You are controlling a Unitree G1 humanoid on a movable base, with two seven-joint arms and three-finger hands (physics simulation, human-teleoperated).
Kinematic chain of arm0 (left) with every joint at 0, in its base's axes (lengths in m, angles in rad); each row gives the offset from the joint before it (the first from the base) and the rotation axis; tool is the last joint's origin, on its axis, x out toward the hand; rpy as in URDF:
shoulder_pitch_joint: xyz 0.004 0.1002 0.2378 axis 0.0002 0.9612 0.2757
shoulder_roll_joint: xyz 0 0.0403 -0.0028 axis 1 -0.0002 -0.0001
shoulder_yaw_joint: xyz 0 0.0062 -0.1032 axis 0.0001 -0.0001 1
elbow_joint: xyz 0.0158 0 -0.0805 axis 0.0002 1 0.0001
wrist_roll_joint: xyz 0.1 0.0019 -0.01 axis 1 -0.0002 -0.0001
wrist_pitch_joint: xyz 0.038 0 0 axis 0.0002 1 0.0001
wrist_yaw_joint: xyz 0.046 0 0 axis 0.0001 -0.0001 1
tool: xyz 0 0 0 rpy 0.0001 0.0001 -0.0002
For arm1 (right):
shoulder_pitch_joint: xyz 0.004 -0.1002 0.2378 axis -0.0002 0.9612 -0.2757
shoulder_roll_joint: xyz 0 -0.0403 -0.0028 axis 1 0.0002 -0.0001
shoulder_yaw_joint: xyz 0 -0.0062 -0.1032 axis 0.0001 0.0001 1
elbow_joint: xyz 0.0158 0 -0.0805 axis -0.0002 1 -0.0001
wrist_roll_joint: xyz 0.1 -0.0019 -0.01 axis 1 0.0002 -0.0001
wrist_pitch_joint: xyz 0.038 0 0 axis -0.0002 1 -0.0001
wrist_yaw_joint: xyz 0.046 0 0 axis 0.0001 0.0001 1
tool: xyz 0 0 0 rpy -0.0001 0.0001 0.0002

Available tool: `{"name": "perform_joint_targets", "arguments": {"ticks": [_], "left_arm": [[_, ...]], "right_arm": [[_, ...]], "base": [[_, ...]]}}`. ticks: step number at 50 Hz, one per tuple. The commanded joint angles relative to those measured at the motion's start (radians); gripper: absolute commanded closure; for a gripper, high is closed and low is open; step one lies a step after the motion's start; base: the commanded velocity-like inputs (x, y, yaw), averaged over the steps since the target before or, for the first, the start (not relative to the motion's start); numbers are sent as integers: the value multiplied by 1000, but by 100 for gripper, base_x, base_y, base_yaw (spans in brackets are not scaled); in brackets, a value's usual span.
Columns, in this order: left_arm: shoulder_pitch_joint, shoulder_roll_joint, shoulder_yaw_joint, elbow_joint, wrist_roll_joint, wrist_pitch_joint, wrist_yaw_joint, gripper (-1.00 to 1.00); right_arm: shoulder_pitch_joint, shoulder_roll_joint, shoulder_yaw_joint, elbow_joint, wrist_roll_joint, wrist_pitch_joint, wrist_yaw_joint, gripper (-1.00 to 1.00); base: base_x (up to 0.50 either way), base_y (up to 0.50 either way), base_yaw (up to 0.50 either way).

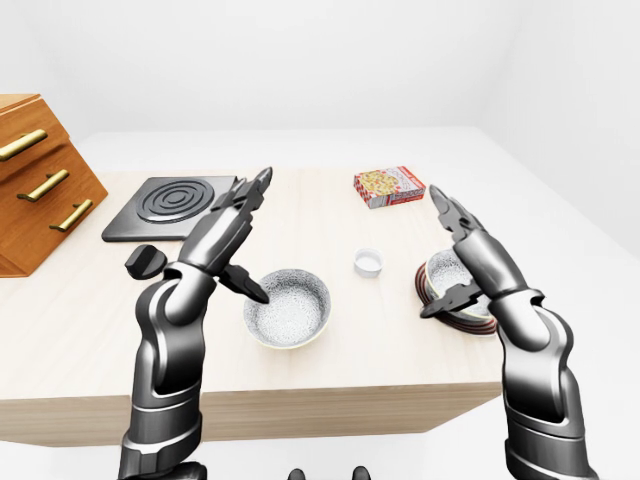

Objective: Pick the akita bowl from table center and place it on the plate.

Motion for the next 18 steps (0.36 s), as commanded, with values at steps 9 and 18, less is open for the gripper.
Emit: {"name": "perform_joint_targets", "arguments": {"ticks": [9, 18], "left_arm": [[77, -29, -14, -81, -52, 0, 51, -100], [83, -33, -14, -83, -53, 0, 55, -100]], "right_arm": [[-47, 66, 110, 33, 197, 0, -197, -100], [21, 67, 89, -38, 232, 0, -191, -100]], "base": [[0, 0, 0], [0, 0, 0]]}}
